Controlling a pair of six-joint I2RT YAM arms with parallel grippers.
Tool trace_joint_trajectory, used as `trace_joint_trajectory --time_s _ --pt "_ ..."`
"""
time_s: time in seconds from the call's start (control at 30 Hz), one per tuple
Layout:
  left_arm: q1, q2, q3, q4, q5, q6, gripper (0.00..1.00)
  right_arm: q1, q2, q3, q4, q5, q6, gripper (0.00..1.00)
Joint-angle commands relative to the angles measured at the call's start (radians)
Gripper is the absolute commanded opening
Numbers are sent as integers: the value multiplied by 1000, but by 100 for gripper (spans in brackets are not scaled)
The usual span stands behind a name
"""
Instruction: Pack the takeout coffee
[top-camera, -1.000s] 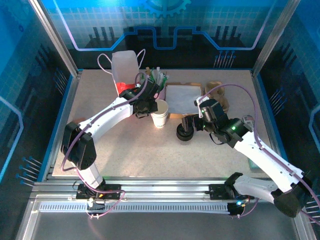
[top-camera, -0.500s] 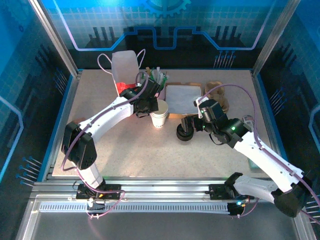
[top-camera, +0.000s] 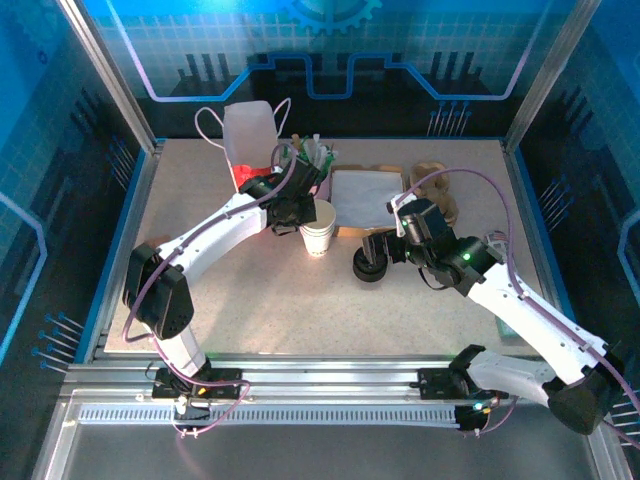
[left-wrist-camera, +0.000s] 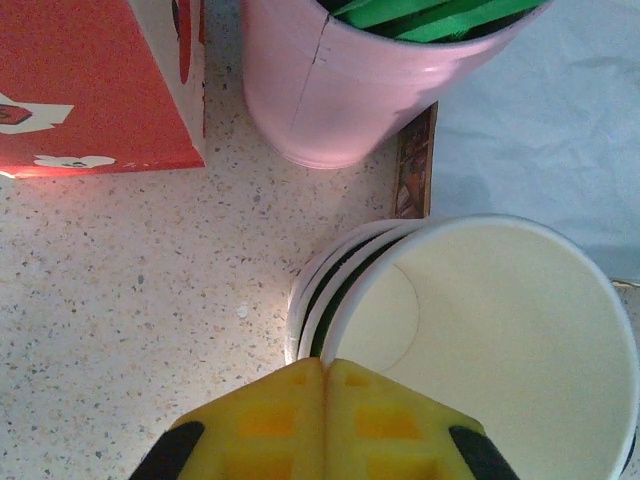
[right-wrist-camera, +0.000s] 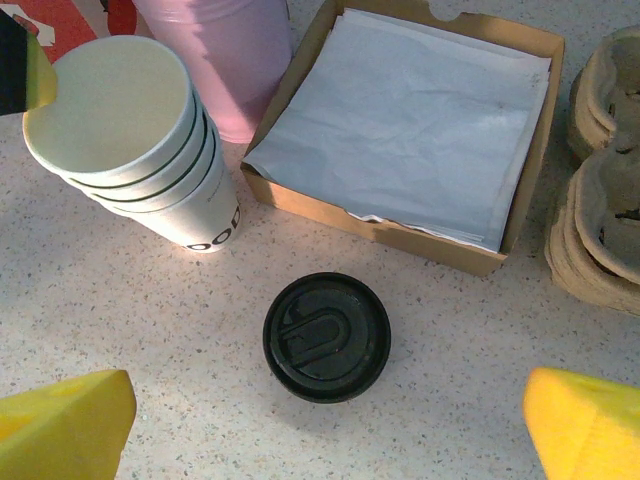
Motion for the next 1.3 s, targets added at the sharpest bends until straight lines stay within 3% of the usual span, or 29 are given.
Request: trace_joint_trajectory --time_s 0.0,0.6,1.03,1.27 --pt "-9 -53 -4 36 -9 -21 0 16 7 -5 -25 -3 -17 100" --pt "-8 -181 -9 92 -2 -33 0 17 9 14 -47 -11 -29 100" --pt "-9 -240 127 -5 12 12 0 17 34 22 -70 6 -23 100" --pt "-10 -319 176 -128 57 112 0 8 32 15 -74 30 -19 100"
